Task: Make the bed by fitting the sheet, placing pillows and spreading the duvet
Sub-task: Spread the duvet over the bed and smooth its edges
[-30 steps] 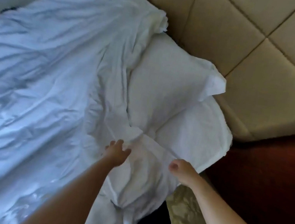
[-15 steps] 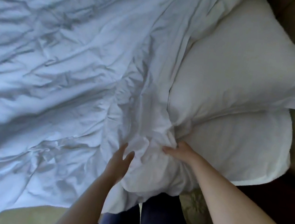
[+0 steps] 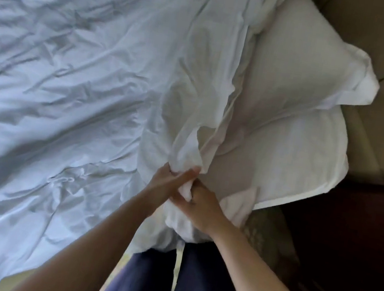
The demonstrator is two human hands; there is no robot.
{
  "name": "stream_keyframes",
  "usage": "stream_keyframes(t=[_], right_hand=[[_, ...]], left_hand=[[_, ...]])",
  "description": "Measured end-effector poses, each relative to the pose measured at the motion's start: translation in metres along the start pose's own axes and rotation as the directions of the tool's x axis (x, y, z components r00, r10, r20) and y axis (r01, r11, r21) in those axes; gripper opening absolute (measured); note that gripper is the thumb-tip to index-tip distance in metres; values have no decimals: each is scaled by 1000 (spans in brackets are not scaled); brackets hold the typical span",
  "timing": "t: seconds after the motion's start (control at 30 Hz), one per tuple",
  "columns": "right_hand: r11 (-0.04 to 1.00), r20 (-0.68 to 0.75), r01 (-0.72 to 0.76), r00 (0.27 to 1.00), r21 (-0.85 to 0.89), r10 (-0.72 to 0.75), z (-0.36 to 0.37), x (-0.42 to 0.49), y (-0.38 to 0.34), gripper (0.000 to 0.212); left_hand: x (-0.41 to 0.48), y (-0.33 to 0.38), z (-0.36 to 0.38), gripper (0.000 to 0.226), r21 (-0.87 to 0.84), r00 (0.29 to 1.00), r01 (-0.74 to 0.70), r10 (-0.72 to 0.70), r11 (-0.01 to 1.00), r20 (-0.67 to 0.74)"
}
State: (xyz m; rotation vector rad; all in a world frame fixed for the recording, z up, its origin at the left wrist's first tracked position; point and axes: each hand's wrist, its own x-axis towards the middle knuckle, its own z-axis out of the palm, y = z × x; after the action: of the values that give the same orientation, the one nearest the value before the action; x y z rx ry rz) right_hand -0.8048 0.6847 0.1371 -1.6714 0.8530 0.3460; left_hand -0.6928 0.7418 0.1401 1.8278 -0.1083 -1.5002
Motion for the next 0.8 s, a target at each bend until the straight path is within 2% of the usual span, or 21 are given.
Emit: stream_keyframes(t=[0.03,0.13,0.2,0.27,0.37,0.43,0.5,0.57,0.67,0.8], right_hand=[[999,-21,21,1000,33,-20,12,-7,-6,56],[995,7,99,995,2,-99,44,-27,-17,64],[991,12,135,991,19,-135,62,-38,-16,64],[986,-126,160,980,49,-153,77,-51,-10,61],[990,-385,134,916,33,-111,90,-66,0,71],[968,-378,116,926,223,-24,94,-75,0,78],[900,-348,145,938,410,7,95,-82,-2,79],[858,-447,209,894,469,27,89,-94,-7,71],[918,-564,181,824,354,55,65,-116,-12,57],[951,-566,173,824,257,3,28,-137,-2,30]], left_hand=[[-5,-2,-8,64,28,1000,-8,7,1000,18],[-15,-14,-36,40,163,1000,11,-13,986,10],[-22,-22,-49,49,161,1000,10,-11,987,9],[-30,-31,-54,52,82,1000,2,-1,997,-10],[-44,-39,-53,41,-42,1000,3,-3,999,2],[-55,-38,-46,38,-129,999,-6,13,992,52],[-65,-33,-34,38,-191,995,-18,36,982,93],[-76,-21,-19,36,-230,988,-44,76,972,134],[-88,0,0,29,-261,960,-108,169,959,222],[-97,10,27,22,-280,932,-138,220,950,289]])
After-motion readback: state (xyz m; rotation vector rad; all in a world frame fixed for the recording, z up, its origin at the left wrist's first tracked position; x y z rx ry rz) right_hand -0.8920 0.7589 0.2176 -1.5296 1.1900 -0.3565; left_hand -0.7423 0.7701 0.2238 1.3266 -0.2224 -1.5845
